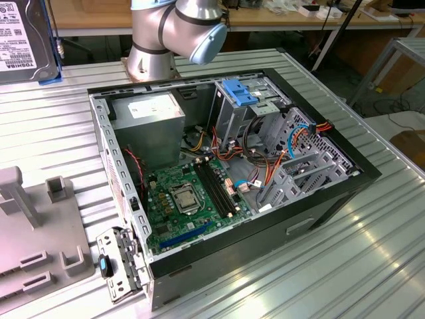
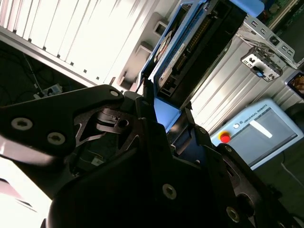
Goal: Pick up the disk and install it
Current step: 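Pick up the disk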
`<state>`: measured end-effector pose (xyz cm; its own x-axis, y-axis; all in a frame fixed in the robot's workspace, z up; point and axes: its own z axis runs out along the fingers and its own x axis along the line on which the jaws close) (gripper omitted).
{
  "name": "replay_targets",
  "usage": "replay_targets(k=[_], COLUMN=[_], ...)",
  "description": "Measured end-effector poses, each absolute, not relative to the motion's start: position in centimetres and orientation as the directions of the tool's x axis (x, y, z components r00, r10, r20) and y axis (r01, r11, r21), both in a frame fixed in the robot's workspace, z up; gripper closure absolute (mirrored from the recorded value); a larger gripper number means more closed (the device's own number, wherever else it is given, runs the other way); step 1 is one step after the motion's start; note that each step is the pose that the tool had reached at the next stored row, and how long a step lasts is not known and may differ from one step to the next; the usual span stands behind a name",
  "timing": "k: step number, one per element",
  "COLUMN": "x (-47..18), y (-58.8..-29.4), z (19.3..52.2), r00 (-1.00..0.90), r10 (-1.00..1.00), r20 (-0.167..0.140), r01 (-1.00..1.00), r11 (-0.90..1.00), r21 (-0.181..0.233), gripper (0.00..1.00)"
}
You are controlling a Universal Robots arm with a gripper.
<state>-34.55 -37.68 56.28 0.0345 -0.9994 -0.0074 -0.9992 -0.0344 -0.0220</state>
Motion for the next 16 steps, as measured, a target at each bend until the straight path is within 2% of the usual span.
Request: replay_targets(k=[16], x=[-31.5], y=[-37.7], z=[56.2], r00=[0.035], r10=[-0.999], r20=[-0.007], r01=[-0.999], r11=[-0.034], r21=[-0.022], gripper=[0.63])
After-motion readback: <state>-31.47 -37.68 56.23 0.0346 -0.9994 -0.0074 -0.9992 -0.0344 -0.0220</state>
